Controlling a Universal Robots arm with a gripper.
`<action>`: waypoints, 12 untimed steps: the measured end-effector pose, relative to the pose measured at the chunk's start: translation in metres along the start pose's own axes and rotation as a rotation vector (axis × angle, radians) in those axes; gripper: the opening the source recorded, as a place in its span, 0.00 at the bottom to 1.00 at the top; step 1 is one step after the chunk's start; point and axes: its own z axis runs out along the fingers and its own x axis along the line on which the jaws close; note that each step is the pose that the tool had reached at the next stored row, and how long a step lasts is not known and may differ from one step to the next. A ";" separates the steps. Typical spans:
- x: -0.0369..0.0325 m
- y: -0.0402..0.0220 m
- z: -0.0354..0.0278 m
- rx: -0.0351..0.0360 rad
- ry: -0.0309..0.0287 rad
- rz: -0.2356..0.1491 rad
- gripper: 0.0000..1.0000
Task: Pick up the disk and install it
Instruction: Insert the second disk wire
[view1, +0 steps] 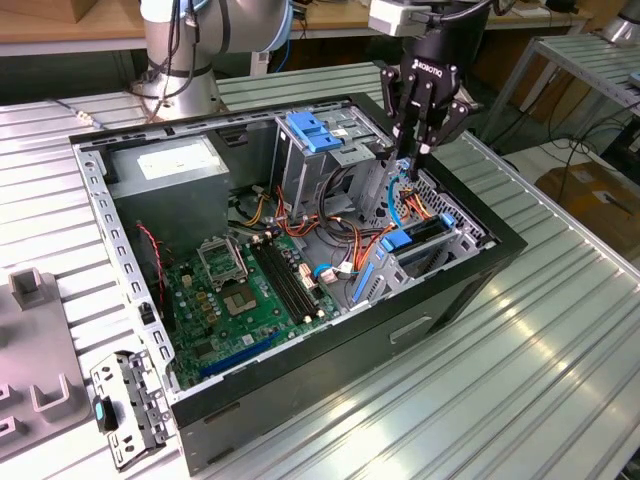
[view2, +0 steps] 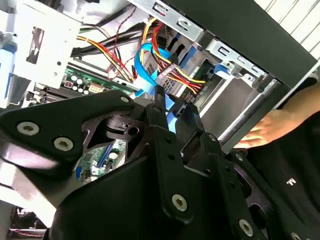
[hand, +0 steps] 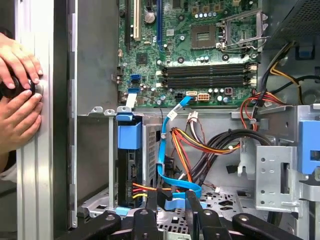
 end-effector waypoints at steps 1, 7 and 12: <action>-0.0027 -0.0002 0.0020 -0.0011 0.0304 0.001 0.36; -0.0050 -0.0002 0.0065 -0.0298 0.0329 0.058 0.36; -0.0056 -0.0006 0.0065 -0.0320 0.0463 0.063 0.36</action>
